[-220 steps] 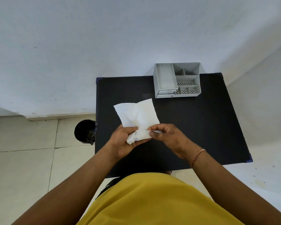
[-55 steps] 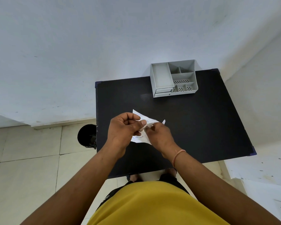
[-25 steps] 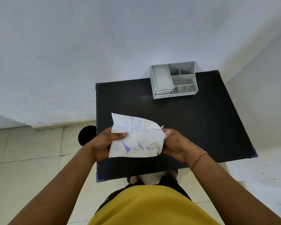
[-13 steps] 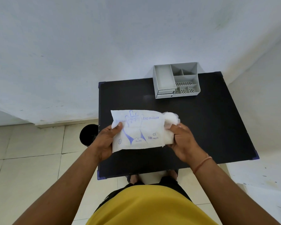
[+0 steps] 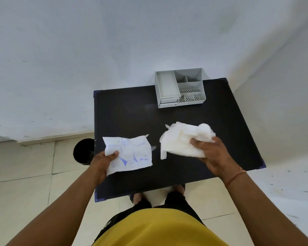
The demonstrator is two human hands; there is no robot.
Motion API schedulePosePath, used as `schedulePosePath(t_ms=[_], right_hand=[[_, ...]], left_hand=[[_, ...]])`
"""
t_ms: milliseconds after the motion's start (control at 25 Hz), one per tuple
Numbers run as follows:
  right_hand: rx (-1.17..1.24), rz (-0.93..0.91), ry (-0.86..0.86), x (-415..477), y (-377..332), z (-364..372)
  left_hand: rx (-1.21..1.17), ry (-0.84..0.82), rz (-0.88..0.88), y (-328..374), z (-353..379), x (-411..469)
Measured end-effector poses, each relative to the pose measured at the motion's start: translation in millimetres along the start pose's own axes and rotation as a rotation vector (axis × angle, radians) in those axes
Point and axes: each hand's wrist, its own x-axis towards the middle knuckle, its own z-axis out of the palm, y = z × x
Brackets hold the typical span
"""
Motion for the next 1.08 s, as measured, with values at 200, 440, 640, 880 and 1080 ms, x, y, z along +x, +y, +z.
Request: schedulePosePath(t_ms=[200,440,640,880,1080], right_hand=[[0.154,-0.022,-0.055,-10,0,-12],[0.438,0.007,-0.236,-20,-15,1],[0.333,0.102,-0.147,0,1,-7],[0.205,0.151,-0.183,13,-16,-33],[0.583,0.324,-0.253,33,-37,-71]], left_hand=[[0.61,0.238,0.242,-13,24,3],[0.11,-0.555,0.011,43,84,-86],[-0.29,-0.767,0.041,71,147,-132],[0.0,-0.513,0.242,90,177,-138],[-0.137,-0.344,0.266,88,203,-149]])
